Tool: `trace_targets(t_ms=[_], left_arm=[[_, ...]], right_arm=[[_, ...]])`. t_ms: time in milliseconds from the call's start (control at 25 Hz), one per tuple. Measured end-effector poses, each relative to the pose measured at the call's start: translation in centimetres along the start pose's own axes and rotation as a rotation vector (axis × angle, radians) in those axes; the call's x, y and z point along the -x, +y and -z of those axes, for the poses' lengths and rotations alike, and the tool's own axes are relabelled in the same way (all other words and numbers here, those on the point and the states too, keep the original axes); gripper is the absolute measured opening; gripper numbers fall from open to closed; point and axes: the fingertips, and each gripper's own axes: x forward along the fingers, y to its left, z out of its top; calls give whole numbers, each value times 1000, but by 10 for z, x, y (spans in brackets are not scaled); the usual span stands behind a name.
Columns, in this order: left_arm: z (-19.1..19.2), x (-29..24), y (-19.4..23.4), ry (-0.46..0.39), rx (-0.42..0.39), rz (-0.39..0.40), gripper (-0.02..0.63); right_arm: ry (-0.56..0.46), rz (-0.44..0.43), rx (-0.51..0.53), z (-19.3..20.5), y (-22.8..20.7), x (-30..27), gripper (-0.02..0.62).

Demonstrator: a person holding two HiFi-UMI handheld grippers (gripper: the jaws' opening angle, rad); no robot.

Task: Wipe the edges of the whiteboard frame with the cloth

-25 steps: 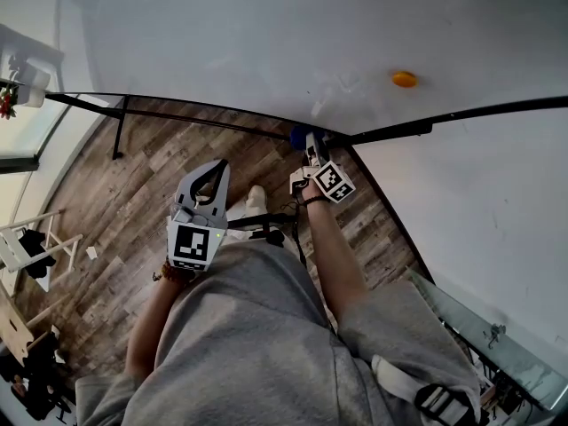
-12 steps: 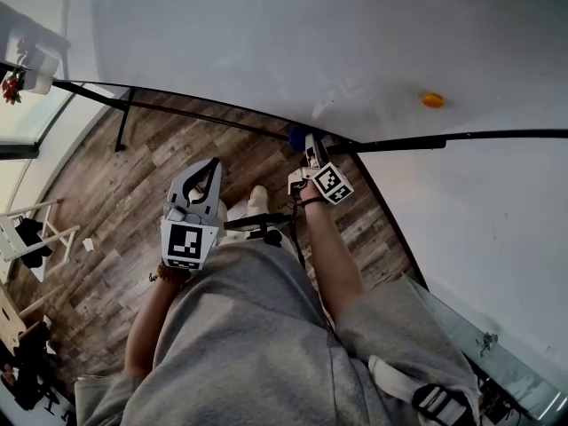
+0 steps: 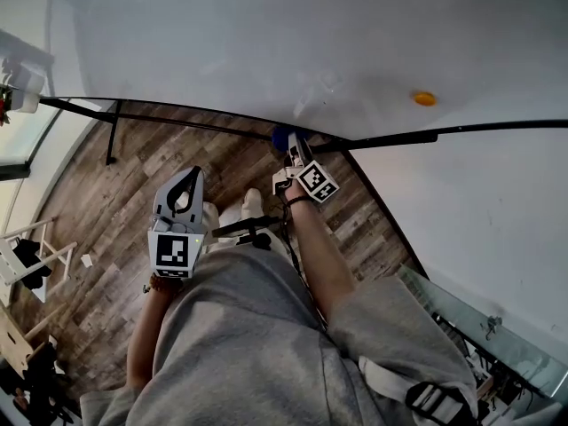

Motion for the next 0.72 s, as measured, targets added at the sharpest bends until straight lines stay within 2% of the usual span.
trace_targets(t_ms=[320,480,720], left_arm=[[-8,3,37,-12,-12,-10,6],[3,5,65,8,-16,-4,6],[8,4,97,-1,-16,32,6]], right_arm=[[-12,14,-25,15,11,-9,98],[-47,24,-46,22,18,-15,98],[-70,36,-51,40,32,-25,97]])
